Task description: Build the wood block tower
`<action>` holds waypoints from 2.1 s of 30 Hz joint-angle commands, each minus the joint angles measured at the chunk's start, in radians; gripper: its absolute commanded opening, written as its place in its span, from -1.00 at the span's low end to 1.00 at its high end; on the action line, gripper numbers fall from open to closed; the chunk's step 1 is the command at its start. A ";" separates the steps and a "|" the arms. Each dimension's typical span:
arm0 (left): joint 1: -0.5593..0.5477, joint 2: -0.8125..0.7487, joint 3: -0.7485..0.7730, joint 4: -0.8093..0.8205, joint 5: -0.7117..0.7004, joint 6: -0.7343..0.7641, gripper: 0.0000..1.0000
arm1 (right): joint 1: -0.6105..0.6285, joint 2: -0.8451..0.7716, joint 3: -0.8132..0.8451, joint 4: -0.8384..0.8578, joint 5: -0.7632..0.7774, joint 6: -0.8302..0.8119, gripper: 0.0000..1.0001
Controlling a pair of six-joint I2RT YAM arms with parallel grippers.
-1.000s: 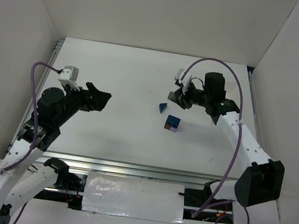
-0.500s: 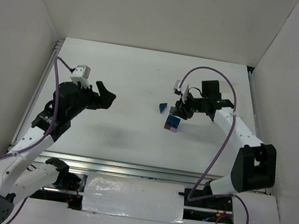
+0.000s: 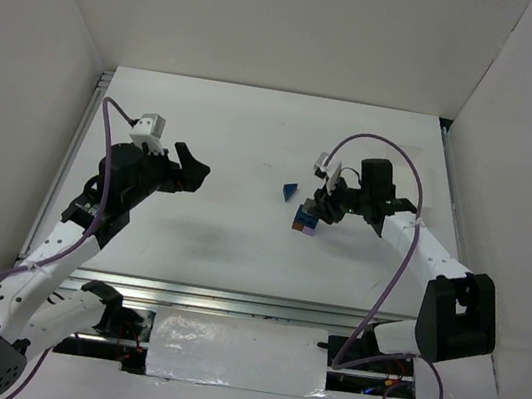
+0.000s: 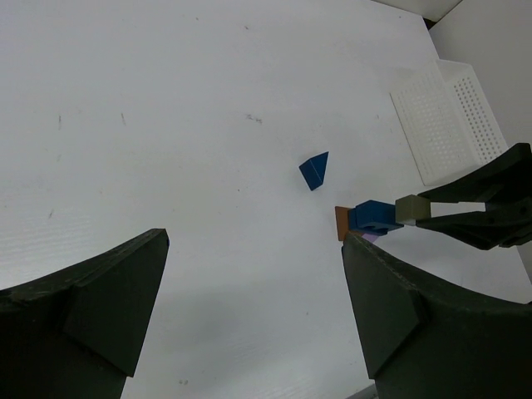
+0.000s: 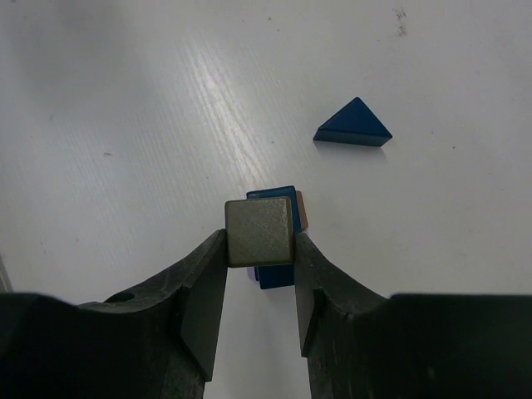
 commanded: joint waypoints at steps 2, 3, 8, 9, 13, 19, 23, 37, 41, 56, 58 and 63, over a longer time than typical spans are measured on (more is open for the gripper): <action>0.003 -0.001 -0.010 0.067 0.018 0.012 0.99 | -0.011 -0.029 -0.018 0.099 0.011 0.037 -1.00; 0.004 0.000 -0.012 0.070 0.021 0.014 0.99 | -0.011 -0.024 -0.015 0.099 0.012 0.039 -1.00; 0.004 0.000 -0.009 0.067 0.021 0.015 0.99 | -0.025 0.003 -0.007 0.106 0.002 0.047 -1.00; 0.004 0.000 -0.010 0.067 0.021 0.015 0.99 | -0.030 0.008 -0.009 0.116 -0.005 0.047 -1.00; 0.003 0.002 -0.009 0.071 0.015 0.012 0.99 | -0.028 0.020 -0.005 0.111 -0.011 0.041 -1.00; 0.003 0.011 -0.009 0.073 0.021 0.014 0.99 | -0.031 0.029 -0.012 0.105 -0.014 0.022 -1.00; 0.003 0.016 -0.006 0.073 0.029 0.020 0.99 | -0.033 0.031 -0.015 0.105 -0.018 0.021 -1.00; 0.004 0.032 -0.006 0.079 0.033 0.015 0.99 | -0.042 0.040 -0.042 0.128 -0.038 0.010 -0.98; 0.003 0.035 -0.003 0.079 0.036 0.017 0.99 | -0.045 0.037 -0.045 0.140 -0.035 0.013 -0.97; 0.003 0.037 -0.003 0.082 0.038 0.017 0.99 | -0.050 0.049 -0.047 0.143 -0.051 0.021 -0.94; 0.004 0.039 -0.003 0.084 0.038 0.015 0.98 | -0.048 0.049 -0.047 0.145 -0.054 0.024 -0.94; 0.003 0.045 -0.001 0.081 0.039 0.015 0.99 | -0.046 0.052 -0.056 0.149 -0.055 0.022 -0.92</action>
